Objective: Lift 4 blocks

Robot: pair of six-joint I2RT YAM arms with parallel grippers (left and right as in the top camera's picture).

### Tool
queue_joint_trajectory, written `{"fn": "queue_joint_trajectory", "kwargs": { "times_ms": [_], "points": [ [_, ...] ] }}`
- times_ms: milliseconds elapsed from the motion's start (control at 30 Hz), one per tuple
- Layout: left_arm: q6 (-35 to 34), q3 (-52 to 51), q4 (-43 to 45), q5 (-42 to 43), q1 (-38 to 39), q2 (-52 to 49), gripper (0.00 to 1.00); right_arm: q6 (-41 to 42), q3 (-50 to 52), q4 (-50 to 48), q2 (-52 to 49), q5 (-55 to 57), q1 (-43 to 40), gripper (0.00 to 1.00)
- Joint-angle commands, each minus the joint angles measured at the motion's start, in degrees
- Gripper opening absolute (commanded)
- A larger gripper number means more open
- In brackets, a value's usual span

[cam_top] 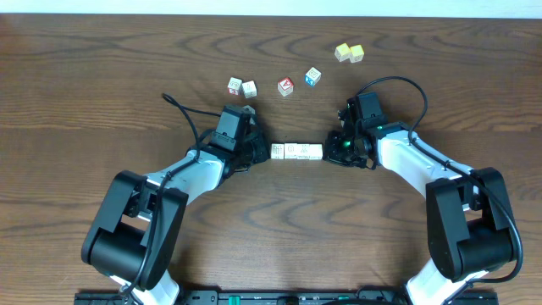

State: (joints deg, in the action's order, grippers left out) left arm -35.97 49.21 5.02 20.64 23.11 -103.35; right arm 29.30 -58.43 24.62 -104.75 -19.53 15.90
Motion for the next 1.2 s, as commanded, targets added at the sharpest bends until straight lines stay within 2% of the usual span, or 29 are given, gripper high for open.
{"fn": "queue_joint_trajectory", "kwargs": {
  "times_ms": [0,467,600,1033,1167],
  "points": [
    [0.7,0.0,0.5,-0.7,1.3,-0.8,0.08,-0.7,-0.6,-0.2,-0.4,0.2,0.7,0.01],
    [0.3,0.0,0.7,-0.8,1.8,-0.8,0.08,-0.7,-0.6,-0.4,-0.4,0.2,0.7,0.01],
    [0.3,0.0,0.7,-0.8,1.7,-0.8,0.07,-0.7,-0.6,0.0,-0.4,3.6,0.7,0.01],
    [-0.1,0.0,-1.4,-0.8,-1.1,-0.8,0.07,-1.7,-0.6,-0.2,-0.4,4.6,0.7,0.01],
    [-2.7,0.0,-3.2,-5.0,-1.2,-0.8,0.07,-1.7,-0.6,0.1,-0.4,5.8,0.6,0.01]
  ]
}}
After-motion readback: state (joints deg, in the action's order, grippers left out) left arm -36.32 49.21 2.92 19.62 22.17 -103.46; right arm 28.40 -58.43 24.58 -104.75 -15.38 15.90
